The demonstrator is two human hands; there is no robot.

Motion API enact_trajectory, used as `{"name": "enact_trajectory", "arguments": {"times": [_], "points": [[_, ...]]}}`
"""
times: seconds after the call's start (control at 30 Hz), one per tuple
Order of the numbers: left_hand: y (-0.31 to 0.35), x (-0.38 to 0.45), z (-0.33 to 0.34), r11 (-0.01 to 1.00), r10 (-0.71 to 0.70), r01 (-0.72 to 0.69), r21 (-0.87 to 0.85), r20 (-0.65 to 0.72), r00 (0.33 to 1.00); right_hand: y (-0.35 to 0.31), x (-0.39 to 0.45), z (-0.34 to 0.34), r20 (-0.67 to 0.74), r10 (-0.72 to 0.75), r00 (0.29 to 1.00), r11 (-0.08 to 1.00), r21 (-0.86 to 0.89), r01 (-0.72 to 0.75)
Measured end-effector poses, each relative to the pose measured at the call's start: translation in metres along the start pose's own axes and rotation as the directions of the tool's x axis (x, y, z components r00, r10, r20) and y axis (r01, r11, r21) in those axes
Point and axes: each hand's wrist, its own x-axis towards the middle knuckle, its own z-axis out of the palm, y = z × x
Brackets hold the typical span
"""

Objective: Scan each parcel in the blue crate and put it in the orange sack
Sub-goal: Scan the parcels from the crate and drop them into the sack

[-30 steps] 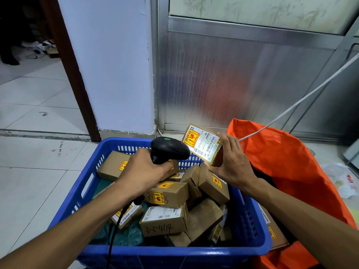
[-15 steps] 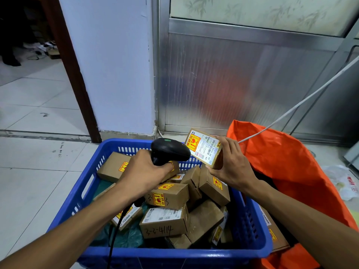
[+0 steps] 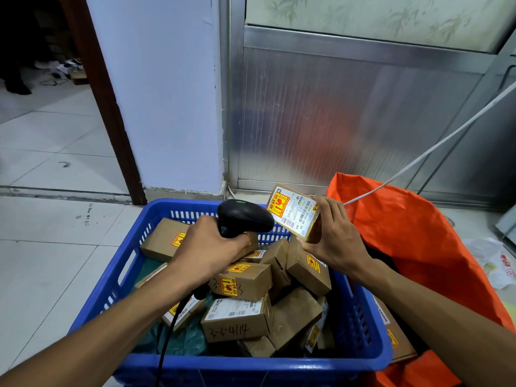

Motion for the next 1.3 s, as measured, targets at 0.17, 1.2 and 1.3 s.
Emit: {"name": "enact_trajectory", "arguments": {"times": [0.17, 1.2, 1.3], "points": [[0.0020, -0.0020, -0.0009, 0.997, -0.031, 0.032, -0.065, 0.016, 0.999, -0.0002, 0.0000, 0.0011, 0.014, 0.007, 1.000, 1.000, -0.009, -0.007], [0.0032, -0.0035, -0.0007, 0.997, -0.038, 0.039, -0.070, 0.016, 0.999, 0.0012, -0.0008, 0.0009, 0.041, 0.019, 0.999, 1.000, 0.013, -0.020], [0.0035, -0.0033, -0.0010, 1.000, 0.012, -0.012, -0.024, 0.002, 1.000, 0.0018, -0.0003, 0.0001, 0.074, 0.049, 0.996, 0.993, 0.104, -0.057]]}}
